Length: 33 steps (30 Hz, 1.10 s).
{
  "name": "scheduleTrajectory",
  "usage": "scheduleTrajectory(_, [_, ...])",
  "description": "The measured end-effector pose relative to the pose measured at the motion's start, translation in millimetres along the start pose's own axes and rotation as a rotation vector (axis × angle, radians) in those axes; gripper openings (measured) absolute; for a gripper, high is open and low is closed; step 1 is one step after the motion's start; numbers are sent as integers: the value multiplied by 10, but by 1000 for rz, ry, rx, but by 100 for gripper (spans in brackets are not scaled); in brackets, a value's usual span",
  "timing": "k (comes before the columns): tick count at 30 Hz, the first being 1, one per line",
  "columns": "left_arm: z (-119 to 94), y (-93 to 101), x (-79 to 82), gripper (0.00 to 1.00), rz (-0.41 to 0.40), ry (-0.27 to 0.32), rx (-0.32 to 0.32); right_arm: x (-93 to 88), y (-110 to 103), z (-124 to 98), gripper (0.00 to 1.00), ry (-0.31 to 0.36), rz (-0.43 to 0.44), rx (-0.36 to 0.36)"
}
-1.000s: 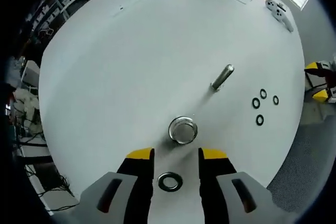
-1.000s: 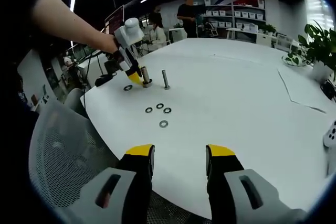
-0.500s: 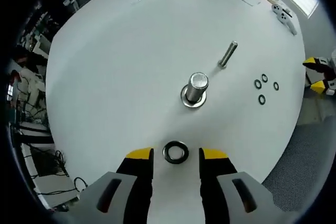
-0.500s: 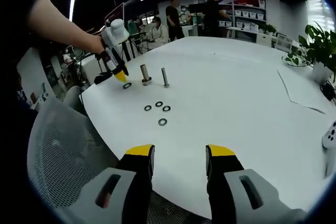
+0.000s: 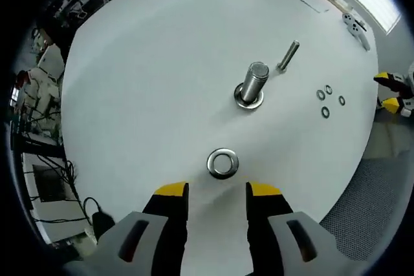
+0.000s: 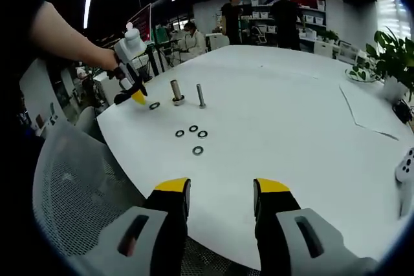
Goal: Place the washer onto the threaded stud by aligning its center hole with the stud, sliding it down to the base, and recovering from edge contact or off-axis alignment until the washer reaches the visible bottom stop.
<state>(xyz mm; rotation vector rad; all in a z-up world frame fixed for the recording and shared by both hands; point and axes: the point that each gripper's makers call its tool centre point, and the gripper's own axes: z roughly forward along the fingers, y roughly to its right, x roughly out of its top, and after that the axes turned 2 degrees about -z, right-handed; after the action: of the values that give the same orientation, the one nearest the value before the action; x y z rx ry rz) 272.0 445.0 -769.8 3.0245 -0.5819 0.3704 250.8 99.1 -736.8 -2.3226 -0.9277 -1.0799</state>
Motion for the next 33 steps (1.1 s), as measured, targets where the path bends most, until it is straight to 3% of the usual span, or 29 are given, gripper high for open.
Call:
scheduleTrajectory(10, [140,19,2,34,-22,8,-14,-17,17,3,42,-9,1,-10])
scheduleTrajectory(12, [191,10,-2,34,-3,-16,-20,-17,25,3,42,-10,1,-16])
scheduleTrajectory(15, [223,-21,64,33,-20,-13,-27,-22,23,5,42,-13,1,-14])
scheduleTrajectory(21, [299,16,121,32,42,-36,-14,-28,54,-1,42,-13,10,-28])
scheduleTrajectory(22, [303,12,168,32,36,-15,-17,-30,51,1,42,-15,7,-28])
scheduleTrajectory(24, [311,15,168,32,23,-31,-15,-32,52,3,42,-16,6,-27])
scheduleTrajectory(27, [309,66,159,29,98,-63,-23,-38,61,5,42,-18,8,-31])
scheduleTrajectory(33, [304,69,157,28,85,-92,-23,-36,72,2,42,-17,14,-37])
